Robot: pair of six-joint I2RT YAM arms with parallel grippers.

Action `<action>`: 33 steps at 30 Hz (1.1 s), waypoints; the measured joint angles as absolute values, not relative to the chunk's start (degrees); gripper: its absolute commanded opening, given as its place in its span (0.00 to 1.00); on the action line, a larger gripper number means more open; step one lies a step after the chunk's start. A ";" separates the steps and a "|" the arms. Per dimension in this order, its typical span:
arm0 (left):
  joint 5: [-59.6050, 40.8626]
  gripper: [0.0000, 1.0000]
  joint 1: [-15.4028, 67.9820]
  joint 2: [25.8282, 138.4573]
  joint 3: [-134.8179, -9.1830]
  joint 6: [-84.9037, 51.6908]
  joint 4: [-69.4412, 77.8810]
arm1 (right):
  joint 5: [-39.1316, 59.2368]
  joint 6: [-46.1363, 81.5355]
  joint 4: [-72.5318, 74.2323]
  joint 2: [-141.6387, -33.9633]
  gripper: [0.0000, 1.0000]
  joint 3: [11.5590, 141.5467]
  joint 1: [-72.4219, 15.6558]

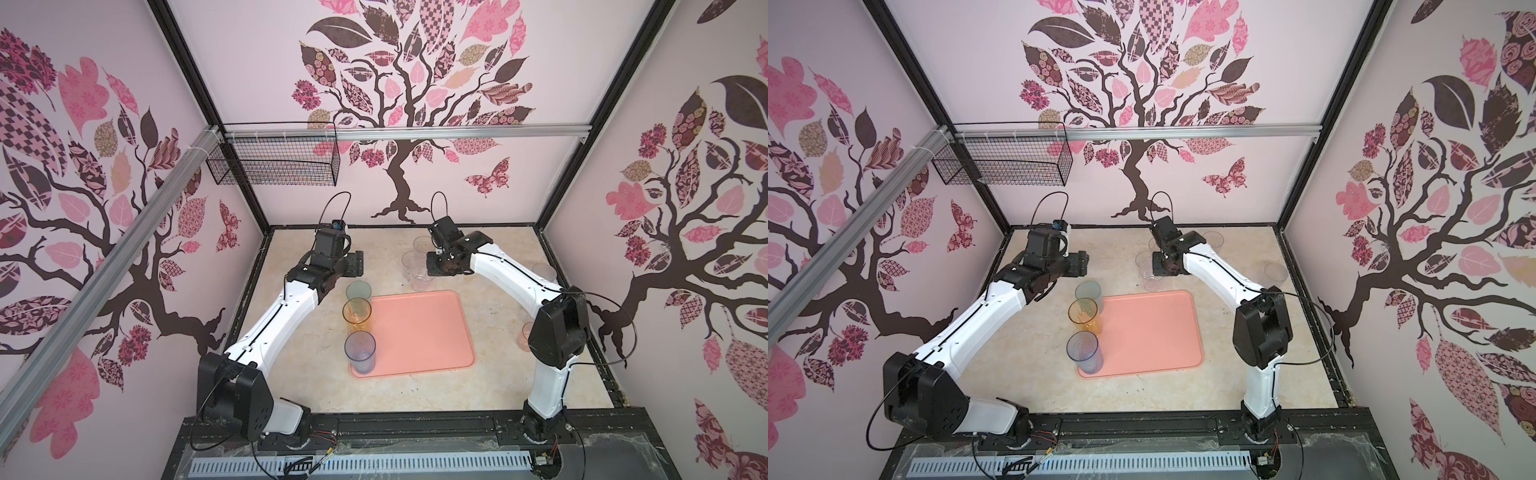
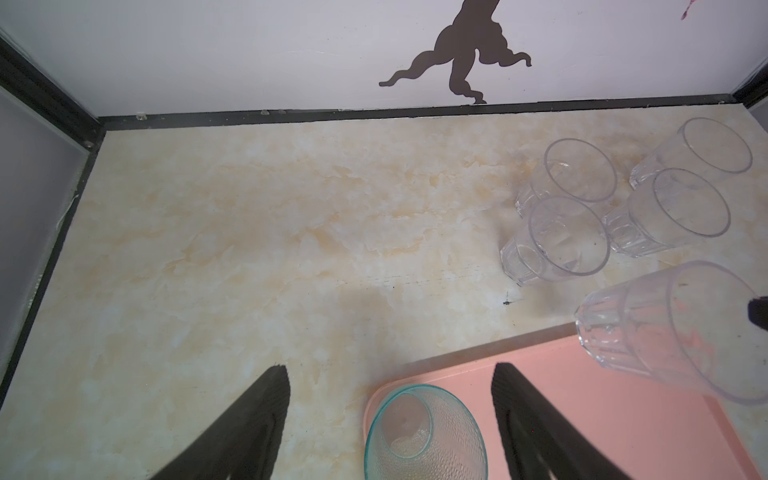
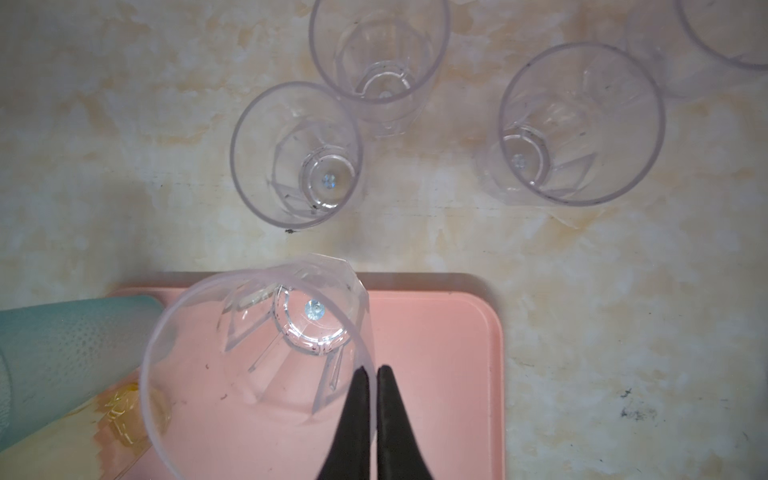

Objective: Place the glasses into the tray
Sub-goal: 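Lift the clear cup with right gripper and lower it onto the tray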

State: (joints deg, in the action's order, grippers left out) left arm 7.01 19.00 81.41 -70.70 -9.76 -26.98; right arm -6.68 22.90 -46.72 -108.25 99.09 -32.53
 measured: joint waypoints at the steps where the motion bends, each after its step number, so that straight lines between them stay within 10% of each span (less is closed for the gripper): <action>1: 7.01 0.81 19.00 81.41 -70.70 -9.85 -26.94 | -6.66 22.92 -46.98 -108.29 0.00 99.26 -33.61; 33: 6.87 0.80 17.87 81.41 -70.70 -10.70 -26.65 | -8.40 24.36 -42.02 -117.75 0.00 100.99 -43.81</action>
State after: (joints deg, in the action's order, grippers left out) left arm 6.87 17.87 81.41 -70.70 -10.70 -26.65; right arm -8.40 24.36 -42.02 -117.75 100.99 -43.81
